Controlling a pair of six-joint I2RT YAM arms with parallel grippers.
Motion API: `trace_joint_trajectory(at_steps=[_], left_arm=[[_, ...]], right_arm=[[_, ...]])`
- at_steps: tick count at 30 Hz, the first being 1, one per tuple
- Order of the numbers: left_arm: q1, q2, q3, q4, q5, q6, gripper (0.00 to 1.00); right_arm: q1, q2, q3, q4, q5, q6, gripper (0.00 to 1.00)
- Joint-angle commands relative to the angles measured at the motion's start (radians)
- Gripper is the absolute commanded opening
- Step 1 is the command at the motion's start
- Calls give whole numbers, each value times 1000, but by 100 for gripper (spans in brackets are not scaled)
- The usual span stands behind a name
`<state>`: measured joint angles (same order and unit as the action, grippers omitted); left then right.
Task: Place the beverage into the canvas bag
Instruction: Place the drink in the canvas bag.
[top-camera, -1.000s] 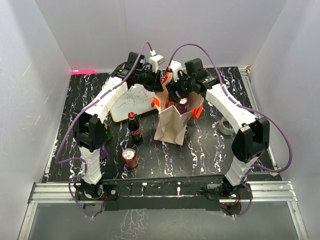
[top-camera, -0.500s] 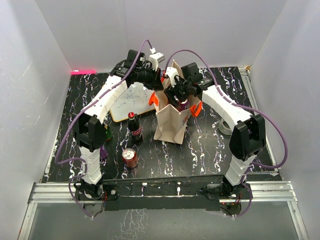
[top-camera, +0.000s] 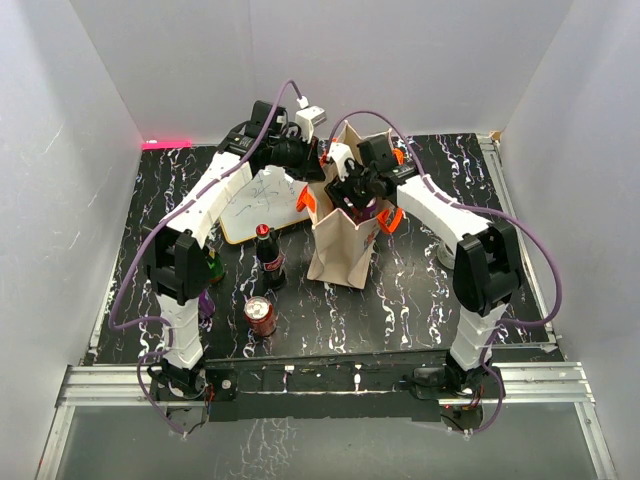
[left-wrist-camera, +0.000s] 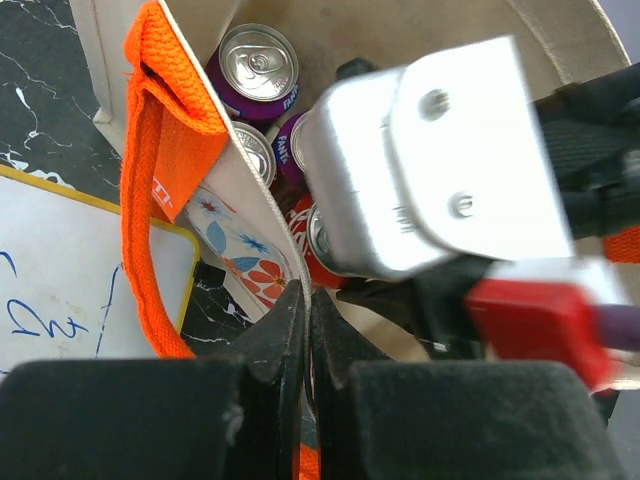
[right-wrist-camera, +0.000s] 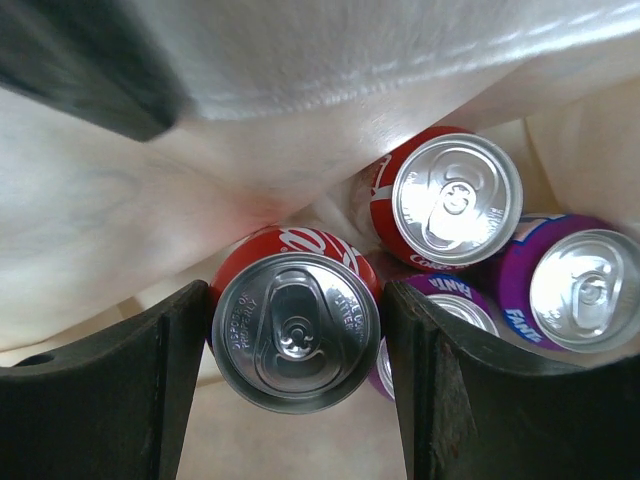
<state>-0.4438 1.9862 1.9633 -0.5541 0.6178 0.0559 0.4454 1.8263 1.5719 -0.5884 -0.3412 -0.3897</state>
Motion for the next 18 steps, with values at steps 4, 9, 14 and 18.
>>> trace_joint_trajectory(at_steps=[4,9,14,18], left_arm=[[7,-90,-9,19,48,-1,0],[13,-93,-17,23,55,-7,0],[16,-87,-23,19,58,-3,0],[16,-88,-28,16,57,2,0]], right_arm=[[7,9,-28,214,-10,-3,8],[7,7,-59,282,-4,-6,8],[7,-5,-79,348,30,-8,8],[6,-25,-116,405,37,-8,8]])
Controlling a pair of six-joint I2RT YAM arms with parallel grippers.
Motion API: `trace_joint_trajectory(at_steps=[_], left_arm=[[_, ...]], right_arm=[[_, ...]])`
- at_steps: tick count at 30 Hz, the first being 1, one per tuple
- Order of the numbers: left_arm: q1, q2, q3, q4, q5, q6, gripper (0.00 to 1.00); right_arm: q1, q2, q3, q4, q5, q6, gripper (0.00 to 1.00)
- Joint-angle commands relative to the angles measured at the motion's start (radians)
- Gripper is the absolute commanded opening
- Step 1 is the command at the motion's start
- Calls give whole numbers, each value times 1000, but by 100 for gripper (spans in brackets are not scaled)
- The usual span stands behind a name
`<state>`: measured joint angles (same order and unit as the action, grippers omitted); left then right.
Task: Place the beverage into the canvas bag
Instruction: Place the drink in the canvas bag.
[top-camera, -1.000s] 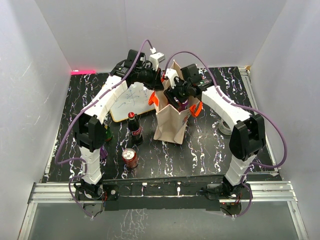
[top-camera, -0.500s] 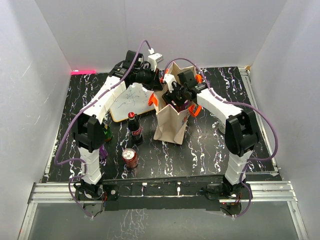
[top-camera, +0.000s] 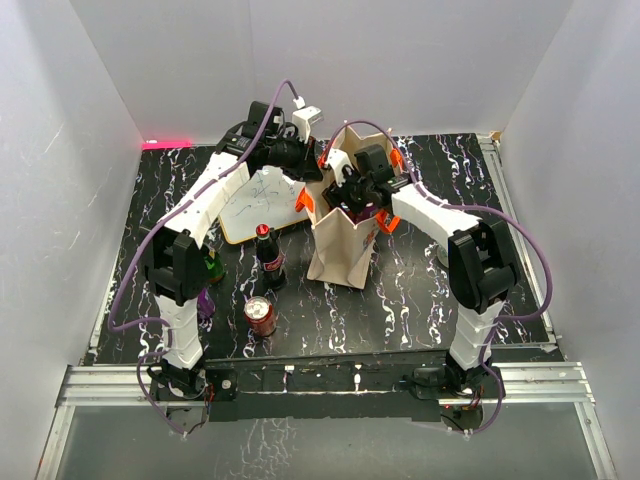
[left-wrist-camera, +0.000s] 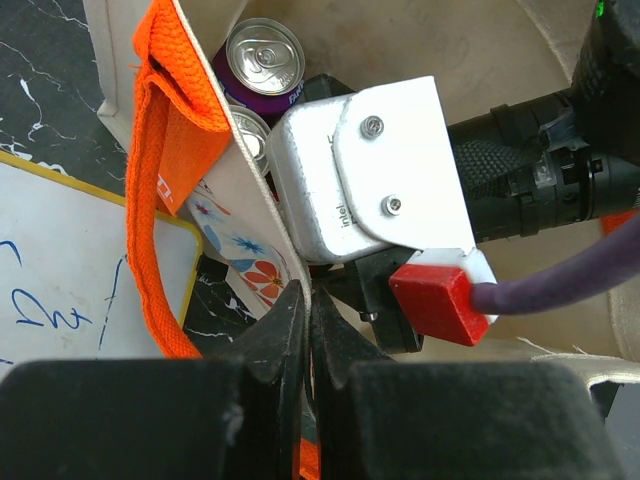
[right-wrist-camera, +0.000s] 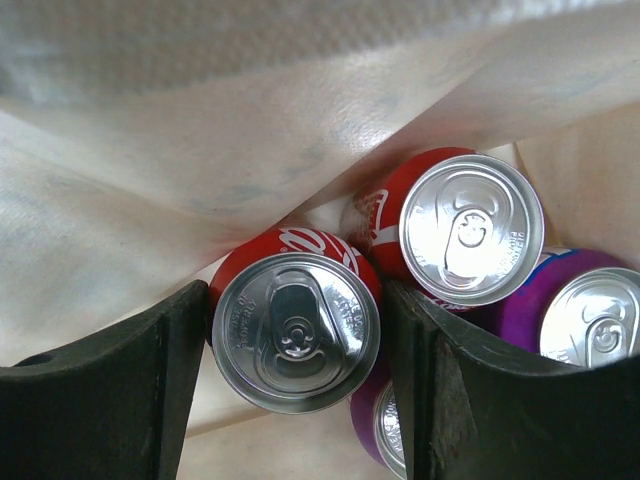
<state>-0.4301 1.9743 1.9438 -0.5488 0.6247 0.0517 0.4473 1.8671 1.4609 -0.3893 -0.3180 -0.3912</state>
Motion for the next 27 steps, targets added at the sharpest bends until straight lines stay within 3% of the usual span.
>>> trace_joint_trajectory(at_steps=[1,11,27], left_arm=[[2,-77,-9,8,50,6,0],[2,-60,1,8,55,10,0],[2,-51,15,18,56,7,0]], right_arm=[[4,-65,-9,209,14,-6,8],[4,-55,-75,184,-27,-29,10],[4,-22,-12,65,-69,-34,68]])
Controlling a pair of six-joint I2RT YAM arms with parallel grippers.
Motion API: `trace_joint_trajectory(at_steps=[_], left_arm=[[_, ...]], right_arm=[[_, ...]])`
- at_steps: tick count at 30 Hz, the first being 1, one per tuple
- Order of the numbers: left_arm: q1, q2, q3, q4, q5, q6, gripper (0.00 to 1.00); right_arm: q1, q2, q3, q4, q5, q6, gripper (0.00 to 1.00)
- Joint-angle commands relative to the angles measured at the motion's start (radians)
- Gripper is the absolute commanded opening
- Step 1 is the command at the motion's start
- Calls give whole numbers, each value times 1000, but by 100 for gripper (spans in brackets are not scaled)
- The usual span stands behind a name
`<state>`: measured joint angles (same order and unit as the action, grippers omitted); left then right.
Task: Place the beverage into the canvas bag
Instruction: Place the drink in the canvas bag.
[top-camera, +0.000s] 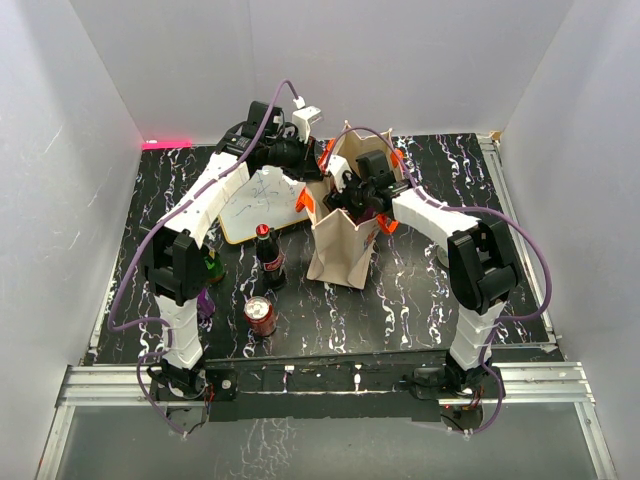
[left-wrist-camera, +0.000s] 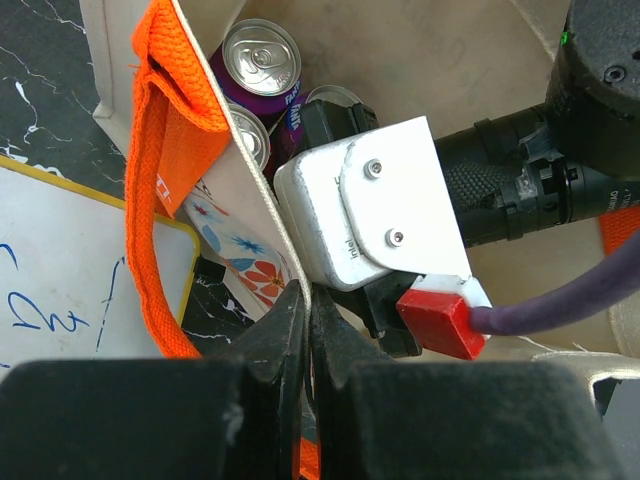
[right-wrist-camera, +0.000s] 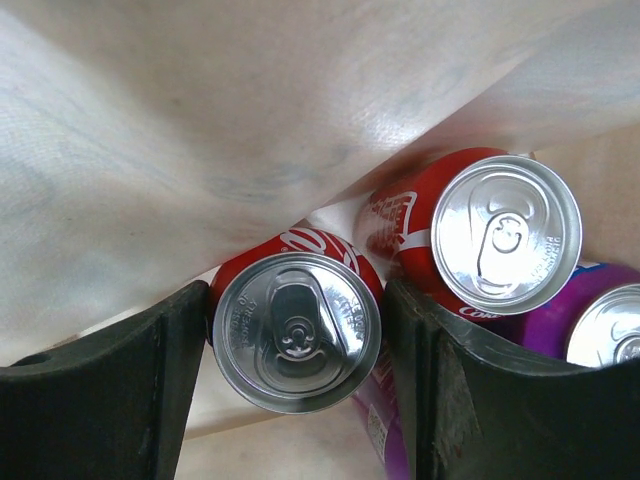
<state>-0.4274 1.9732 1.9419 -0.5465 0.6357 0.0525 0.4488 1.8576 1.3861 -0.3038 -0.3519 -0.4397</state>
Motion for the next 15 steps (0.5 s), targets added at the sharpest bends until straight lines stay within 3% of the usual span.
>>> trace_joint_trajectory(at_steps=[1,7,15], left_arm=[[-1,-52,15,16,43,7,0],[0,-55,9,28,42,-1,0],[0,-56,8,36,41,-10,0]], right_arm=[[1,-12,69,-20,-35,16,72],[2,0,132,-61,-39,38,86],[0,-20,180,-82,-44,76,89]])
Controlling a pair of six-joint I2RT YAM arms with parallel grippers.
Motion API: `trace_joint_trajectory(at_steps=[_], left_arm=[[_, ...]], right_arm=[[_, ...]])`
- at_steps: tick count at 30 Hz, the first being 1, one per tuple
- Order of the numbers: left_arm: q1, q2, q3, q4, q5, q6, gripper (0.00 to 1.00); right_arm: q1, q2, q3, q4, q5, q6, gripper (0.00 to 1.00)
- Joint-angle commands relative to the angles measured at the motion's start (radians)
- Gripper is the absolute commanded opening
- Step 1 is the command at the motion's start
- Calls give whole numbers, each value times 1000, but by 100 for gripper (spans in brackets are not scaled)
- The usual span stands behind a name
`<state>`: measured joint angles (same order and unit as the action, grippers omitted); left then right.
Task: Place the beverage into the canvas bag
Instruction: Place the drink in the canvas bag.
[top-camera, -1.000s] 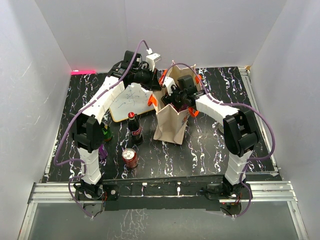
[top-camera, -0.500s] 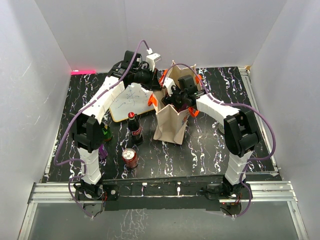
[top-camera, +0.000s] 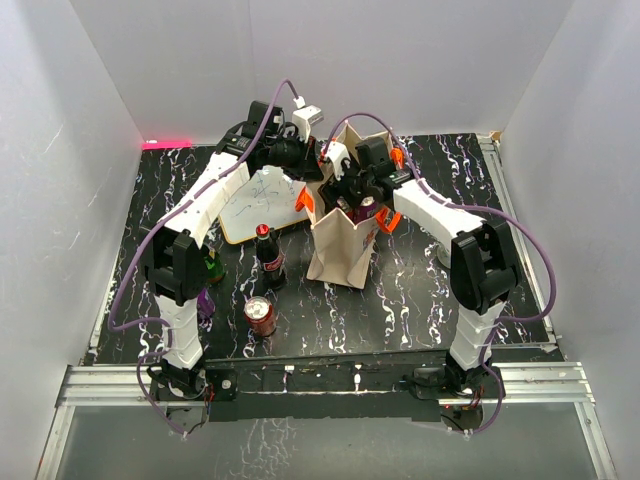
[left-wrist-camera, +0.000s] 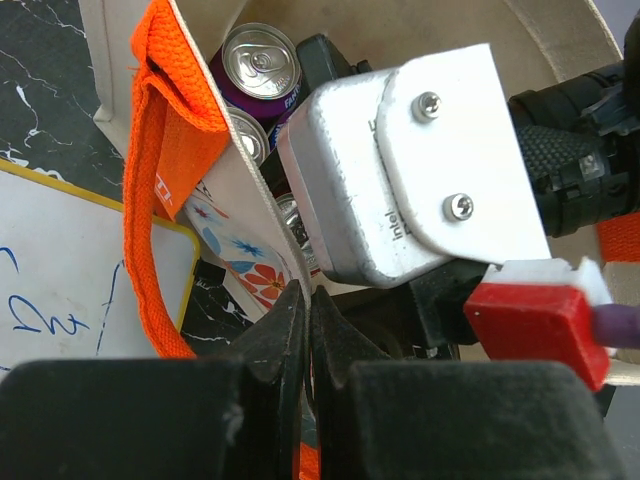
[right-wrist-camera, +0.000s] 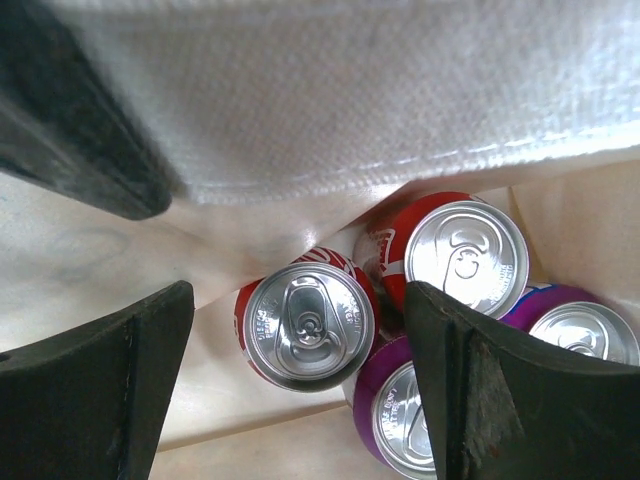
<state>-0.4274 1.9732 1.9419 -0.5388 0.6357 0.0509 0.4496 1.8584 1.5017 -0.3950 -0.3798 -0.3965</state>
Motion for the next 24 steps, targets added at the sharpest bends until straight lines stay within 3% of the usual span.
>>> trace_joint_trajectory(at_steps=[1,10,16,24], left_arm=[[1,-57,7,30,40,-12,0],[0,-75,17,49,39,-33,2],[0,-106,22,54,14,-46,43],[0,-174,15,59,-31,-63,73]], right_arm=[[-4,-28,69,7,-17,38,89],[-27,-143,123,-33,-8,86,89],[-29,-211,136,-52,31,107,89],[-27,-256,222,-120,-44,123,89]])
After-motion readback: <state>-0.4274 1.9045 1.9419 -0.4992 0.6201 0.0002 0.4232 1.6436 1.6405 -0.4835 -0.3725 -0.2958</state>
